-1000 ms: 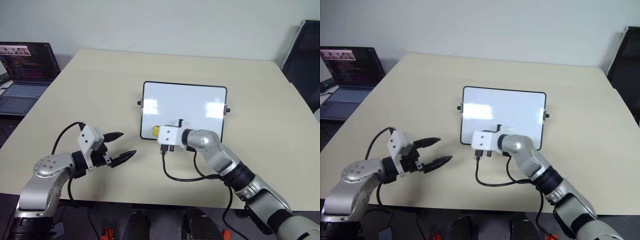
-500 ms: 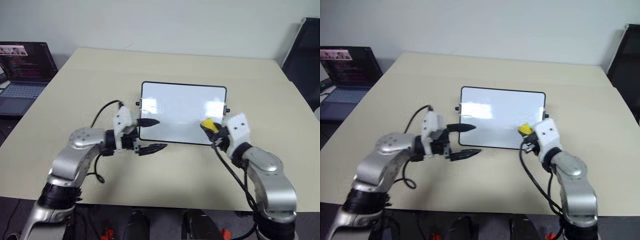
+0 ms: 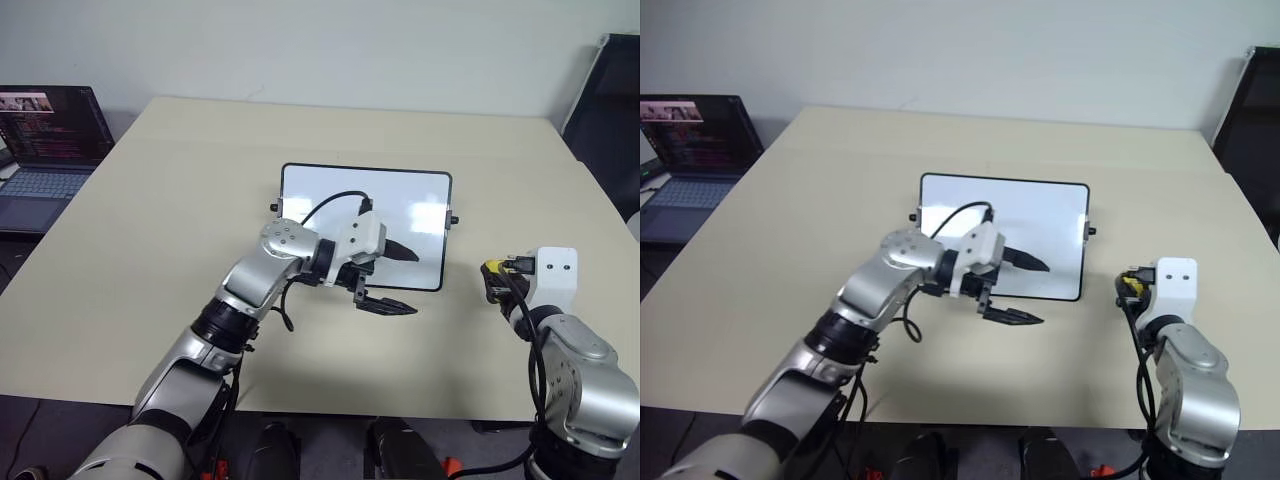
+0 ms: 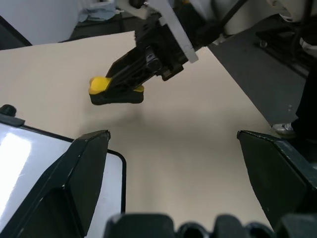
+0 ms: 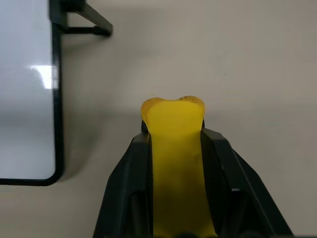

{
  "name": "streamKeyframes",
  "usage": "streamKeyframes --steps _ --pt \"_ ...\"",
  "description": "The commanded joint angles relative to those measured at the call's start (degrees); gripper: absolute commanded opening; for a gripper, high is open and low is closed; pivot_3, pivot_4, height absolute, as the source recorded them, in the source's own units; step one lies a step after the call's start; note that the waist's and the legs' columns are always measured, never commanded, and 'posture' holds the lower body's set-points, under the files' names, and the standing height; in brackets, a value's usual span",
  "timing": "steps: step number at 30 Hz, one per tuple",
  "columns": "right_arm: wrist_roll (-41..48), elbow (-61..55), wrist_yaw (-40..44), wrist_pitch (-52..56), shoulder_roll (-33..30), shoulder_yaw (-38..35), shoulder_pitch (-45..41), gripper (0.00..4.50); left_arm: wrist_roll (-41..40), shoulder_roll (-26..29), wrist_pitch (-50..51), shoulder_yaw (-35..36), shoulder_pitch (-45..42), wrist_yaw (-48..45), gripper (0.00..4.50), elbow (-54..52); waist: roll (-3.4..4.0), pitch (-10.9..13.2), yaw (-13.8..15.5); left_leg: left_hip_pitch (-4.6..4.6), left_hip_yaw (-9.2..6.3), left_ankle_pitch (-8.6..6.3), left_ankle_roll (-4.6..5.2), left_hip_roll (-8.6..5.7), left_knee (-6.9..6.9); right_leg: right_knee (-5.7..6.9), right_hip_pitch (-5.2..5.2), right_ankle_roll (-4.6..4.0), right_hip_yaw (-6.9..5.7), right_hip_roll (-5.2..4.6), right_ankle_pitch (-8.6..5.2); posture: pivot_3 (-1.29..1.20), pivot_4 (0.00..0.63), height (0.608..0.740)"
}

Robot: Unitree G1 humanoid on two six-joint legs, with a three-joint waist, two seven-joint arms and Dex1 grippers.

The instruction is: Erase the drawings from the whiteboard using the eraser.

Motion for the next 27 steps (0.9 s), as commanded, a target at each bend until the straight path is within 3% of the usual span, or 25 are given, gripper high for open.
streamKeyframes --steps 1,6,10,16,21,27 --pt "2.4 3.6 -0.7 -3.7 -1.6 -1.9 -1.5 0.99 1.7 -1.9 -0.6 -0.5 -1.8 0.8 4.50 0.6 0.02 0.0 0.0 0.00 0.00 0.00 0.00 0.00 -0.02 0.00 0.00 0.01 0.00 0.00 -0.01 0.00 0.150 0.740" --pt "4.2 10.3 -1.9 -8.2 -3.6 -1.9 -2.9 0.99 2.9 -3.5 0.6 -0.9 -2.0 1.8 4.50 0.1 0.14 0.1 0.0 0.00 -0.01 0.00 0.01 -0.01 -0.02 0.02 -0.01 0.03 0.01 0.00 0.00 0.00 0.150 0.740" --pt "5.7 14.2 -2.6 -11.0 -4.7 -1.7 -3.7 2.19 3.3 -3.5 1.7 -0.6 -1.4 2.3 4.50 -1.2 0.18 0.1 0.0 0.01 -0.01 0.00 0.01 -0.01 -0.01 0.02 0.01 0.04 0.01 0.00 0.01 0.00 0.150 0.740" --pt "7.6 16.7 -3.3 -14.3 -6.7 -1.6 -3.4 4.39 2.1 -2.2 4.6 1.2 1.1 4.2 4.50 -4.2 0.28 0.1 0.0 0.01 -0.01 0.00 0.01 -0.01 -0.02 0.02 0.01 0.05 0.01 0.00 0.01 0.00 0.150 0.740" --pt "10.6 10.0 -3.7 -15.6 -6.8 -2.5 -2.7 4.45 -0.1 1.0 9.3 6.3 5.8 8.0 4.50 -9.4 0.41 0.1 -0.1 0.02 -0.02 0.01 0.01 0.00 -0.01 0.06 0.00 0.05 0.02 0.01 0.01 0.00 0.150 0.740" --pt "11.9 -3.4 -3.5 -17.3 -6.9 1.2 4.6 4.45 -2.9 5.2 13.3 19.6 14.8 19.1 4.50 -17.2 0.46 0.1 0.0 0.00 -0.08 0.00 0.01 0.02 -0.05 0.05 0.00 0.06 -0.04 0.01 -0.01 0.00 0.150 0.740"
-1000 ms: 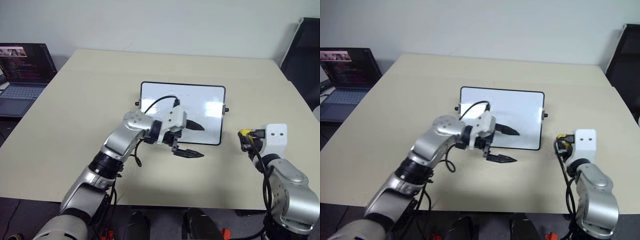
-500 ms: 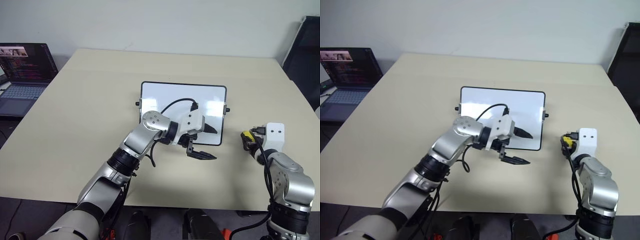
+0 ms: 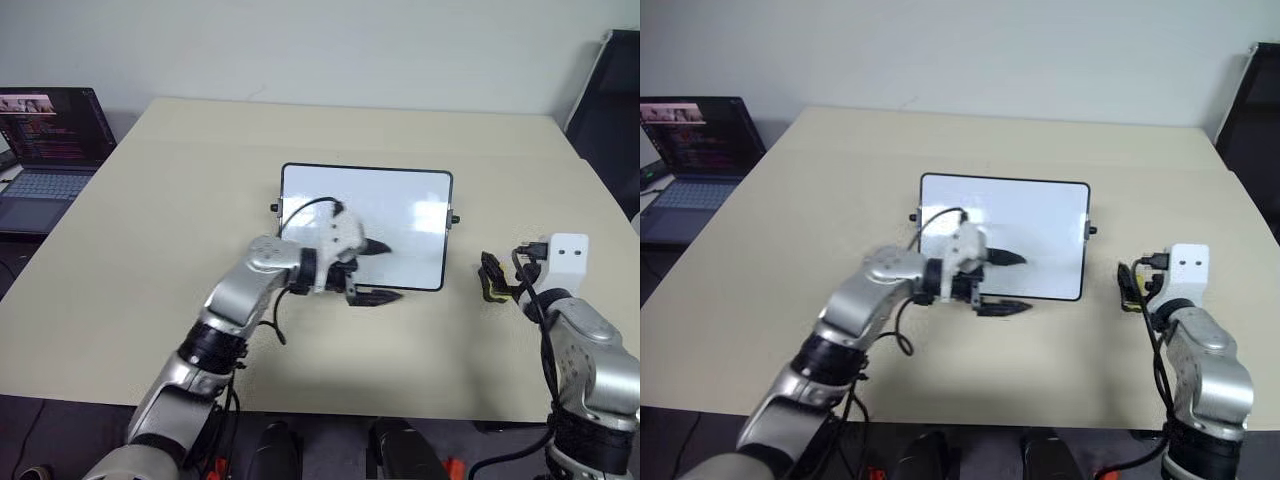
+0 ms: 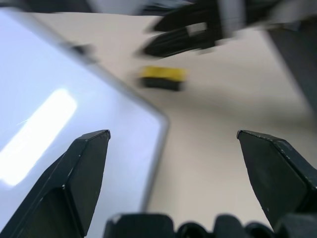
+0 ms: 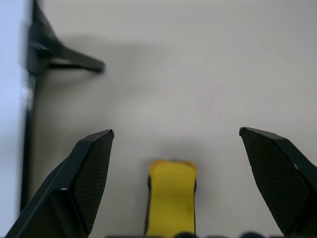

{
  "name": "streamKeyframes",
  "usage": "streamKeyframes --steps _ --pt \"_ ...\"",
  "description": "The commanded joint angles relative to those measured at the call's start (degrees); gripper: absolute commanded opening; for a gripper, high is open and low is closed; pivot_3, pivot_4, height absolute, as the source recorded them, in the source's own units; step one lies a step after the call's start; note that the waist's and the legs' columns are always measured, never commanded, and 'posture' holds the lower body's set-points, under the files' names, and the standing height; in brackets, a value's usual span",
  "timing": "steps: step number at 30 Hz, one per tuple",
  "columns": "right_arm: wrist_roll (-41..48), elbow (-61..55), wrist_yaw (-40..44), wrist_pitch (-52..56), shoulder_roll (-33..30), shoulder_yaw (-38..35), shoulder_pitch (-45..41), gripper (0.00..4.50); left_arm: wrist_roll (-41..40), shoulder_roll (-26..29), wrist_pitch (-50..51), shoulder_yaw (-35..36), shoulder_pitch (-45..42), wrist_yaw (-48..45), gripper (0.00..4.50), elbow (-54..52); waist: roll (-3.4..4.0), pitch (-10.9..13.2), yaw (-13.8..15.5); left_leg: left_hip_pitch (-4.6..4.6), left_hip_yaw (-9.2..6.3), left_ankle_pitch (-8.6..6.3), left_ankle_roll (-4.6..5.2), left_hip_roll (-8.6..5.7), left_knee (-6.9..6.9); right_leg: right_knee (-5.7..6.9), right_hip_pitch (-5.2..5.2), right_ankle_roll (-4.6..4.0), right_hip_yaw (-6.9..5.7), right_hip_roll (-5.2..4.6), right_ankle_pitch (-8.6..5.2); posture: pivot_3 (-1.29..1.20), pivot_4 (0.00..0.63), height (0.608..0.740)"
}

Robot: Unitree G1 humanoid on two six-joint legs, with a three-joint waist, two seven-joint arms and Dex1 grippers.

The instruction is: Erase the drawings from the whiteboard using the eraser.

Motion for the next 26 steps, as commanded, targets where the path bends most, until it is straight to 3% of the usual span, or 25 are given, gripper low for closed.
streamKeyframes --steps 1,4,12,18,26 --pt "2.0 -6.6 0.3 -2.1 0.2 1.5 3.1 4.45 -4.0 -0.2 2.7 7.6 3.3 6.3 4.50 -7.4 -0.01 0.0 0.2 0.00 0.00 0.00 0.00 0.00 0.01 -0.01 0.02 0.00 0.00 -0.01 0.00 0.00 0.150 0.740" --pt "-3.6 -8.2 -4.3 -13.8 4.1 7.2 10.5 4.45 -6.8 -1.7 5.8 18.5 15.3 16.0 4.50 -18.4 0.00 -0.1 0.2 0.00 0.02 -0.01 -0.01 -0.01 0.04 -0.06 0.05 0.01 0.02 -0.04 0.00 0.00 0.150 0.740" --pt "-2.6 -0.6 -6.8 -43.0 13.6 6.9 26.5 4.45 3.2 -8.0 -4.1 27.3 32.7 36.8 4.50 -22.6 -0.20 -0.2 0.4 0.13 0.04 -0.01 -0.03 -0.07 0.19 -0.07 0.22 -0.35 -0.02 -0.17 -0.21 0.00 0.150 0.740" --pt "2.8 3.5 -5.0 -47.4 13.1 3.8 28.7 4.45 4.9 -9.3 -5.7 26.0 34.7 41.0 4.50 -19.6 -0.32 -0.2 0.3 0.25 0.10 -0.01 -0.05 -0.11 0.29 -0.15 0.05 -0.40 0.09 -0.21 -0.18 0.00 0.150 0.740" --pt "2.8 2.9 -5.8 -45.6 10.4 2.5 30.3 4.45 4.5 -8.5 -6.3 24.2 34.1 40.7 4.50 -17.4 -0.32 -0.2 0.2 0.24 0.13 -0.01 -0.04 -0.11 0.21 -0.15 -0.01 -0.45 0.09 -0.21 -0.15 0.00 0.150 0.740"
